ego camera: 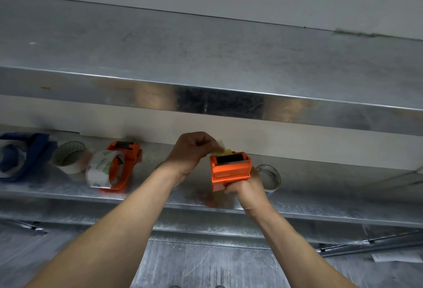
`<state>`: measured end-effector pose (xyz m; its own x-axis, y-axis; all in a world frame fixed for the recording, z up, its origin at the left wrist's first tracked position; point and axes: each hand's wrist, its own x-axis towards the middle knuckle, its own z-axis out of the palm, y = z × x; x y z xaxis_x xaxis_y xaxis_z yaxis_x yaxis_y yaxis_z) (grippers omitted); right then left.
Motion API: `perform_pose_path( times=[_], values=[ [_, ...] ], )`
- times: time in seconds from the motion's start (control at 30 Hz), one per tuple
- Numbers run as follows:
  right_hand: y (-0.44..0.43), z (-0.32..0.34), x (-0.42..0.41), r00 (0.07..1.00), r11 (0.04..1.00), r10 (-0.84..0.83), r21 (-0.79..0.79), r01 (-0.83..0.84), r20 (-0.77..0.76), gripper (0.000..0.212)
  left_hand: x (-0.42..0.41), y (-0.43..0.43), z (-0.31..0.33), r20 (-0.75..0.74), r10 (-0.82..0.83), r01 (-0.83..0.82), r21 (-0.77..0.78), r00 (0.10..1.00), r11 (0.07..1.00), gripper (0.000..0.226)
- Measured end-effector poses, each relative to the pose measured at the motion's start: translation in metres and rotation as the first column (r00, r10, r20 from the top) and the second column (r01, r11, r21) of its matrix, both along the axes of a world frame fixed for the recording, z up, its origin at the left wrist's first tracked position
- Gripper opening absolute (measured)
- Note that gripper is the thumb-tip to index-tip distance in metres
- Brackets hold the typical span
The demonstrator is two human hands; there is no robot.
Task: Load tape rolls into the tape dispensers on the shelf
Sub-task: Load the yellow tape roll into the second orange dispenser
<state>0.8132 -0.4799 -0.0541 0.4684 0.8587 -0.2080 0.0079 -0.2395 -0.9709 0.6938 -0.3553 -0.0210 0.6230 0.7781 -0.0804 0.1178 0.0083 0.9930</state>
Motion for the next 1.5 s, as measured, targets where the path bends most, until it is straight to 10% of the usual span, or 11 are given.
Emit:
perform_pose_path(
  times=[1.5],
  values=[
    [-0.013,0.006,-0.015,0.99,0.998,0.016,-0.055,-0.008,0.138,0.047,-0.013,-0.02,0.027,0.209,-0.17,0.192,-0.089,0.963,0.977,0.021]
  ],
)
